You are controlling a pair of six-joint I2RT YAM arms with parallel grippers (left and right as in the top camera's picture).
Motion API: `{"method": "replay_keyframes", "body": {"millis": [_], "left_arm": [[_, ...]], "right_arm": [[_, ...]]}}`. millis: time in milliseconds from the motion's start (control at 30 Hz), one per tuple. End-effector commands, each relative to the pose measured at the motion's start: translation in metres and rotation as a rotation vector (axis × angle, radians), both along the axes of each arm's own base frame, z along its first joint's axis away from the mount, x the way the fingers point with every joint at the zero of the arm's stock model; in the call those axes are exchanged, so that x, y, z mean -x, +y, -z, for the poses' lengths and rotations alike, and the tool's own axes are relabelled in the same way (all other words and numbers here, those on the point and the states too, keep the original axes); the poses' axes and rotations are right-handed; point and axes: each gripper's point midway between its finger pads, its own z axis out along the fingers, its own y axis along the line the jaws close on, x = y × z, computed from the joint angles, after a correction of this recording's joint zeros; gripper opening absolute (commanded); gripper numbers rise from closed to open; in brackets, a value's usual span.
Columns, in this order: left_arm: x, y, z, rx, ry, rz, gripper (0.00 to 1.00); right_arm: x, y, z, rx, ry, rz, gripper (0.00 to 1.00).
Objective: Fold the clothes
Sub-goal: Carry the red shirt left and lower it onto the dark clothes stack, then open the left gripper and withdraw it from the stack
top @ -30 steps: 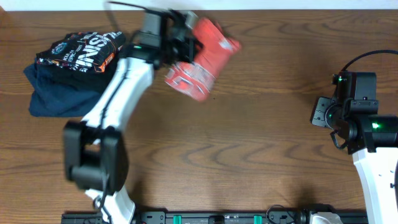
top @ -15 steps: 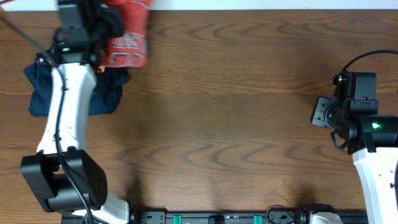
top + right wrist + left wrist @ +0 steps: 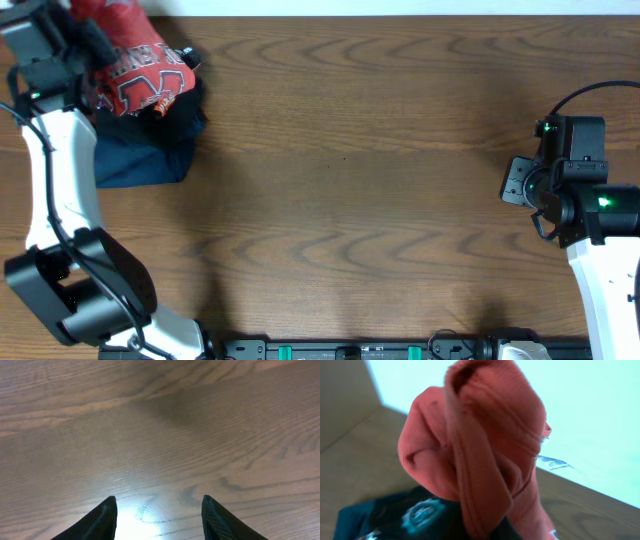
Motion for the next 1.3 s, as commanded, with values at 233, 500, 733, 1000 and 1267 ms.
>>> {"method": "replay_keyframes", "body": {"millis": [233, 500, 733, 1000, 1267], "left_arm": [[-0.003, 0.049, 0.075, 0.056, 0.126, -0.103, 0.64], [-0.001, 0.051, 0.053, 0.038, 0.082, -0.108, 0.72], [0.002, 0.016, -0.002, 0.033, -0.015, -0.011, 0.79], [0.011, -0.113, 0.013, 0.062, 0.155, 0.258, 0.98], [0.079, -0.213, 0.072, 0.035, 0.544, 0.500, 0.98]], "right_arm": [[-0.001, -0.005, -0.007, 0.016, -0.018, 0.015, 0.53], [-0.002, -0.004, -0.007, 0.009, -0.022, 0.011, 0.73], [-0.016, -0.003, -0.016, 0.004, -0.091, 0.008, 0.99], [-0.080, 0.013, -0.058, -0.094, -0.388, -0.027, 0.99], [-0.111, -0.017, -0.049, -0.036, -0.415, 0.000, 0.99]]}}
